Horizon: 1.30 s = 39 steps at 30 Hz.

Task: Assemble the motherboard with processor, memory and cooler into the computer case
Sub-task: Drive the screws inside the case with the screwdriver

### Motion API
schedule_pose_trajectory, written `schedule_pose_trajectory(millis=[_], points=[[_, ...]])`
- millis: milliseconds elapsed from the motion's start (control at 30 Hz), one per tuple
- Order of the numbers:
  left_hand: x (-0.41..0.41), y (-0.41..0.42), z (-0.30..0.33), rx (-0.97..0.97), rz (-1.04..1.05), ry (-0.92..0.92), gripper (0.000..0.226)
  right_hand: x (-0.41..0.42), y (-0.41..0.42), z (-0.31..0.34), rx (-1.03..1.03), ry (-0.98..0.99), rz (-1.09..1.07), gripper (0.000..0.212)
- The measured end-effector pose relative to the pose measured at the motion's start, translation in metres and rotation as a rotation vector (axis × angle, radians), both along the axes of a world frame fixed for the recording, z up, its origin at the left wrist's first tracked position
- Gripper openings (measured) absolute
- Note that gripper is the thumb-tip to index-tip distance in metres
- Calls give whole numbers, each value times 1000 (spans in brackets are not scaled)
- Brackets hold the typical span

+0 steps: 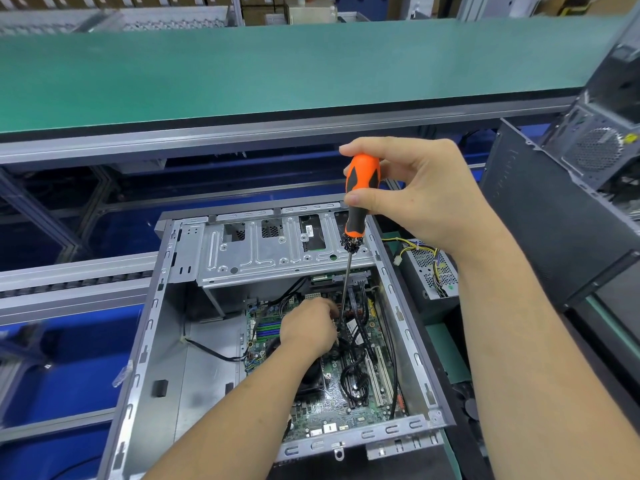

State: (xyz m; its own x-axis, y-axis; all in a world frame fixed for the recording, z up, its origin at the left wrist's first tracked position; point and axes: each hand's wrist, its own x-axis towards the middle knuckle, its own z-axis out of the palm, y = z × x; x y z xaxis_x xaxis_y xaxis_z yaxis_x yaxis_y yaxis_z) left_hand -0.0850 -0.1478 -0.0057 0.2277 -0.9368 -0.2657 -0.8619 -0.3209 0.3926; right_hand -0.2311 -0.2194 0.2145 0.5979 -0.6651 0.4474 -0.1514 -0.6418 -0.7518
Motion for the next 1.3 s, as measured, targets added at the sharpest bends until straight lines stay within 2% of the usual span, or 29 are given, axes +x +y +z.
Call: schedule_pose_trajectory(millis=[200,533,667,833,967,1167,1300], points=[[2,-1,0,-19,28,41,20,1,1,0,-14,-1,1,45],[-1,-4,3,58,-38,-23,19,6,4,0,-51,19,-6,41],[-5,-5,6,96,-123,-164,8,7,4,0,-58,19,-4,40],[-16,-10,10,103,-179,-327,26,10,5,-1,-76,54,-7,40],[-15,-11,10,107,-168,-266,28,9,5,-3,-81,49,-12,40],[1,-10,2,95,-87,-41,30,4,4,-3,-85,41,-39,39],[1,-10,3,101,-71,-16,29,2,3,-1,-70,24,-44,39]])
